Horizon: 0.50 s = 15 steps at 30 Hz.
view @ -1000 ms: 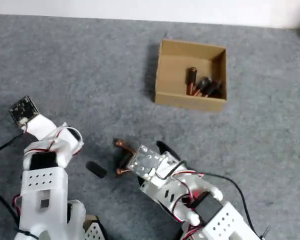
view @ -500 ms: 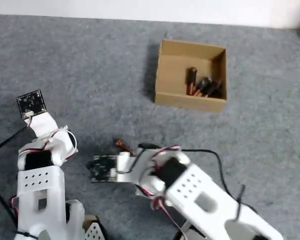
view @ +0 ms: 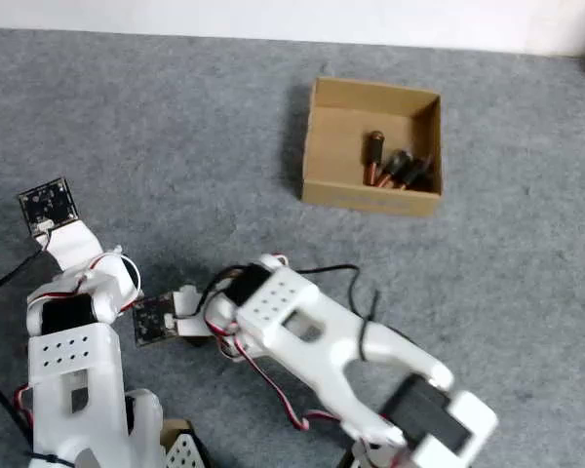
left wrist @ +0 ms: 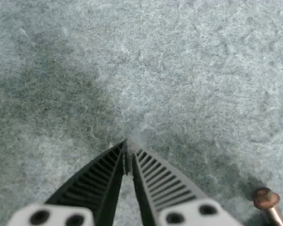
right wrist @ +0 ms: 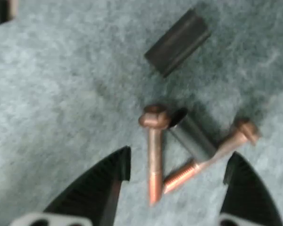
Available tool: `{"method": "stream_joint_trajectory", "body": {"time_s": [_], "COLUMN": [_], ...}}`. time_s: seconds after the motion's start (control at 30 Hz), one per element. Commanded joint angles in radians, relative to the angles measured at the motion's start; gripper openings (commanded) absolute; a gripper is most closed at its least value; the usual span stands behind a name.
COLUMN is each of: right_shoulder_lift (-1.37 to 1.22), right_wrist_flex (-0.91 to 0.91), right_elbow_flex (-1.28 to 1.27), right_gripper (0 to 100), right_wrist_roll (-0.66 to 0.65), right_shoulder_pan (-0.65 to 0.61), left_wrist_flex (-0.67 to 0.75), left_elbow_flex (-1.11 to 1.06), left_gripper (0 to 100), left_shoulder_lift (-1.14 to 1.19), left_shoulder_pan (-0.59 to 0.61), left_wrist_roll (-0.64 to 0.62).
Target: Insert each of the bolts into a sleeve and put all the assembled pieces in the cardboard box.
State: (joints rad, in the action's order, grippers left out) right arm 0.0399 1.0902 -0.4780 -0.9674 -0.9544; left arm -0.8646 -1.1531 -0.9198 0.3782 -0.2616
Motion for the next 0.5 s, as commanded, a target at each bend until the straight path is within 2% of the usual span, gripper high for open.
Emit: {"method": "stream_joint_trajectory", "body": {"time_s": [0.0,0.17,0.33,0.47], "right_shoulder_lift": [-0.085,-0.177,-0.214,-0.232], "right_wrist_flex": [-0.018,-0.013,-0.010,-0.010], "right_elbow_flex": [0.125,0.209,0.217,0.214], "right_gripper": [29.9,29.9,29.9,29.9], "right_wrist_roll": [-0.009,-0.011,-0.068,-0.068], "right_shoulder_pan": [-0.007,-0.002,-0.002,0.019], "left_wrist_flex": [-0.005,-0.005,-0.005,-0.005], "left_elbow_flex": [0.076,0.077,0.077,0.087], "left_gripper": [1,1,1,1], "left_shoulder_lift": [-0.007,-0.007,-0.007,-0.007], "left_shoulder_pan": [0.008,0.010,0.012,0.058], "left_wrist_roll": [0.005,0.005,0.005,0.005]}}
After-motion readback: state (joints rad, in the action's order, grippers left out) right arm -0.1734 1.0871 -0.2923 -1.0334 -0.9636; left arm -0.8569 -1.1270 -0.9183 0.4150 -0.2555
